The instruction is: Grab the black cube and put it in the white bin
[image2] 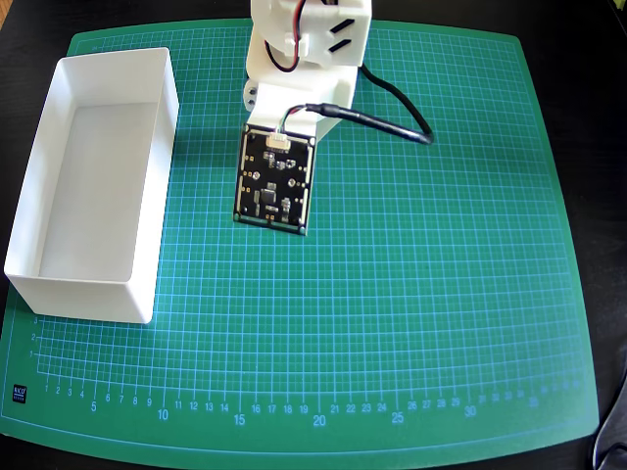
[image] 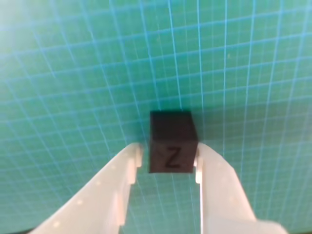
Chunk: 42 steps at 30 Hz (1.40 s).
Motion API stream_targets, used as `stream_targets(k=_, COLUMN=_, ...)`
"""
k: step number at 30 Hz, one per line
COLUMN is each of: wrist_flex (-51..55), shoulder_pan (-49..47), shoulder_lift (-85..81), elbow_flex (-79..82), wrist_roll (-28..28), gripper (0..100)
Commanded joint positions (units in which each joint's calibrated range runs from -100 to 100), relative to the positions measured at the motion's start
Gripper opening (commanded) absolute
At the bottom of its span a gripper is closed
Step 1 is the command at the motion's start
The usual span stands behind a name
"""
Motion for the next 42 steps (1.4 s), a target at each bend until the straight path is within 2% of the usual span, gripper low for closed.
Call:
stream_targets(k=1, wrist_flex=0.3, shoulder_pan=-1.5, shoulder_lift=-0.8, elbow_flex=-3.7, wrist_roll=-0.2, gripper=12)
stream_targets(k=14, wrist_flex=0.3, shoulder_pan=-1.7, shoulder_lift=-0.7, elbow_flex=-4.0, wrist_roll=-0.2, gripper=12)
stream_targets(k=20, wrist_flex=0.3, shoulder_pan=-1.5, shoulder_lift=-0.7, elbow_flex=-4.0, wrist_roll=-0.3, gripper=1)
stream_targets(k=27, wrist_flex=0.7, shoulder_pan=-1.5, shoulder_lift=-2.1, elbow_flex=-4.1, wrist_roll=-0.3, gripper=1)
stream_targets(k=33, wrist_flex=2.4, shoulder_pan=-1.5, shoulder_lift=-12.5, elbow_flex=-2.8, wrist_roll=-0.2, gripper=1)
stream_targets(k=38, wrist_flex=14.3, shoulder_pan=2.6, shoulder_lift=-25.7, elbow_flex=-2.8, wrist_roll=0.4, gripper=1)
stream_targets(k=42, wrist_flex=13.1, shoulder_pan=6.8, shoulder_lift=-35.1, elbow_flex=-2.7, wrist_roll=0.5, gripper=1)
